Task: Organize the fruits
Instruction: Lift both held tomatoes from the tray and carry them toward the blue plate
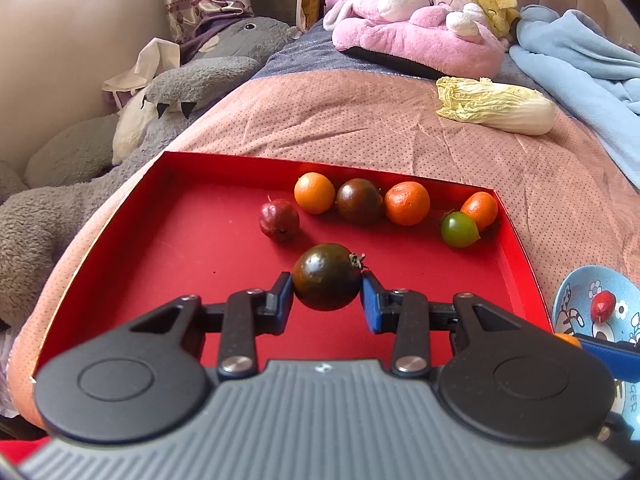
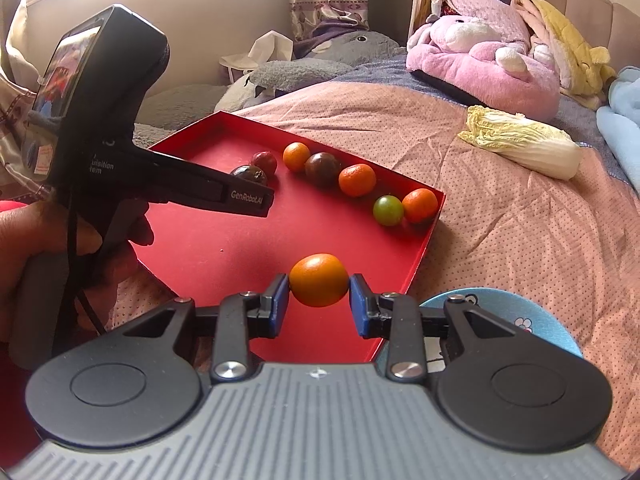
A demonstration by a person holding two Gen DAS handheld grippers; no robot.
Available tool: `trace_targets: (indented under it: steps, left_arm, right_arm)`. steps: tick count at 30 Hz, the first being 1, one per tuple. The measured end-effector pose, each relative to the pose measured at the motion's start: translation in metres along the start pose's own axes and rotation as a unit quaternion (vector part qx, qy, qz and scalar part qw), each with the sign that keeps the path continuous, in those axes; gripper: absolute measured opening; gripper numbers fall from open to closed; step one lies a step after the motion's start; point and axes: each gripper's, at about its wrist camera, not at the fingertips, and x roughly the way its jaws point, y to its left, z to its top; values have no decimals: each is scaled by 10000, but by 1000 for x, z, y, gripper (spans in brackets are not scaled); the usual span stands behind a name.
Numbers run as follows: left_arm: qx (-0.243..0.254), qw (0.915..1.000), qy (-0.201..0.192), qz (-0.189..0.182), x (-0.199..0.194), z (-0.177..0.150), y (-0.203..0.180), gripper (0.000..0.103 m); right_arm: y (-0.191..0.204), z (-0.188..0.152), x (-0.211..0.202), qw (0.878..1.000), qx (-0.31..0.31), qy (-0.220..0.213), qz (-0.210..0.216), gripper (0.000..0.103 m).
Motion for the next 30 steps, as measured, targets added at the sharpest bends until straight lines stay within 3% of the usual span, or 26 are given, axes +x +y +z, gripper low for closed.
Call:
trace_targets:
  steps: [30]
  left_arm:
    - [473, 9980, -196, -378, -31, -14, -53, 39]
  right_arm:
    - [-25, -27, -40, 9992, 258, -174, -233, 38]
